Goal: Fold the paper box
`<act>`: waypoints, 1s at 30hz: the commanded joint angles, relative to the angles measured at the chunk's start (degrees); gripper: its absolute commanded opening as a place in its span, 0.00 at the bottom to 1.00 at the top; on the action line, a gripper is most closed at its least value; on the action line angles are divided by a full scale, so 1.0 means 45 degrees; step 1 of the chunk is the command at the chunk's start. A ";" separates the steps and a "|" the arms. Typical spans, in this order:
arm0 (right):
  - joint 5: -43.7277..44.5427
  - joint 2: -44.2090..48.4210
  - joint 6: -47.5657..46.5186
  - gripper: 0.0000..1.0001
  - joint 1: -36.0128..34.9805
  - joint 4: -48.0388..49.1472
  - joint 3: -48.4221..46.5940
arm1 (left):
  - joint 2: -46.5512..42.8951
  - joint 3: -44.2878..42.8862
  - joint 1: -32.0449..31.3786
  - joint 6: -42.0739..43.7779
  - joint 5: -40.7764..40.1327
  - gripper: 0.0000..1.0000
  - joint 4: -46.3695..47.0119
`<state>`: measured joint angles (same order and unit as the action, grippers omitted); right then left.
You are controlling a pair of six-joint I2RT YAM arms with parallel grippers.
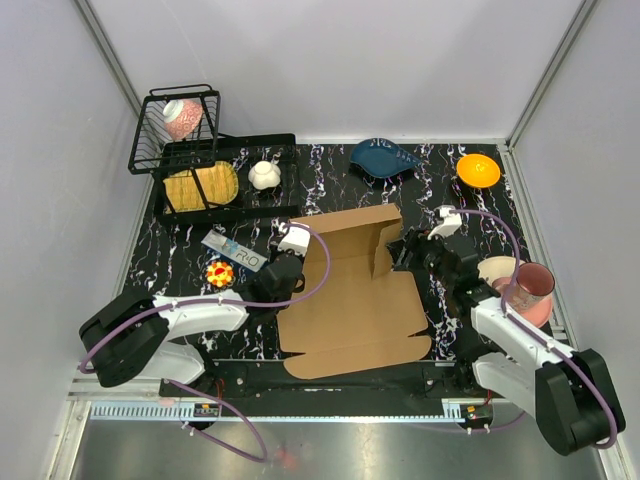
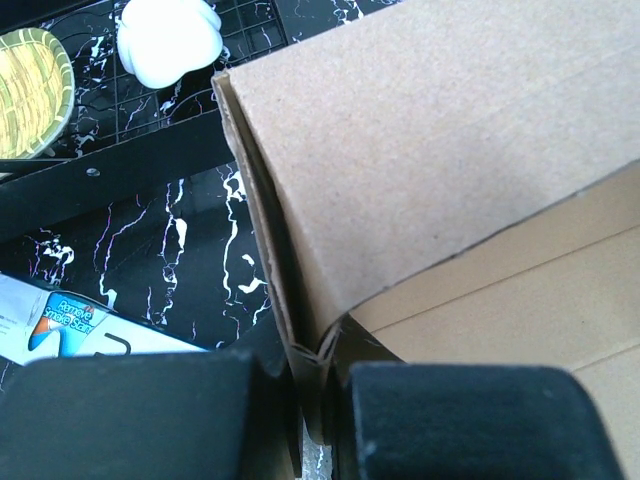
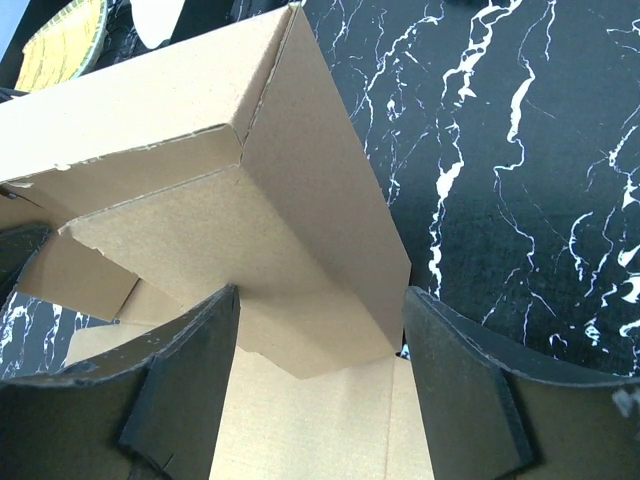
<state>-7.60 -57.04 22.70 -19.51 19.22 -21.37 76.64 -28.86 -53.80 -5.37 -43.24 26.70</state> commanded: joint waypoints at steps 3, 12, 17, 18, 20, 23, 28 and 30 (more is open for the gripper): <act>0.0066 -0.0800 -0.0376 0.74 -0.0313 0.1761 -0.0526 | -0.0117 0.0125 -0.0329 0.0860 0.2480 0.00 0.0590; 0.0262 -0.2440 -0.0474 0.64 -0.0333 0.3109 -0.0896 | -0.0312 0.0339 -0.0368 0.1095 0.3359 0.00 0.0707; 0.0691 -0.3106 -0.0532 0.43 -0.0314 0.3774 -0.1033 | -0.0410 0.0457 -0.0466 0.1583 0.3575 0.00 0.0805; 0.0692 -0.3339 -0.0571 0.39 -0.0313 0.3852 -0.1053 | -0.0391 0.0457 -0.0466 0.1583 0.3575 0.00 0.0805; 0.0808 -0.3535 -0.0649 0.33 -0.0333 0.4047 -0.1131 | -0.0371 0.0476 -0.0466 0.1661 0.3594 0.00 0.0805; 0.0926 -0.3809 -0.0649 0.46 -0.0333 0.4514 -0.1014 | -0.0391 0.0496 -0.0466 0.1700 0.3653 0.00 0.0806; 0.0907 -0.4375 -0.0825 0.64 -0.0333 0.5356 -0.0916 | -0.0527 0.0574 -0.0466 0.1759 0.3692 0.00 0.0766; 0.0926 -0.4764 -0.1019 0.66 -0.0333 0.5824 -0.0897 | -0.0644 0.0613 -0.0466 0.1759 0.3711 0.00 0.0727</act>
<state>-5.15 -75.64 20.08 -20.51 37.56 -24.10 75.77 -26.76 -53.56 -0.45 -39.44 28.56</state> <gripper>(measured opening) 0.644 0.049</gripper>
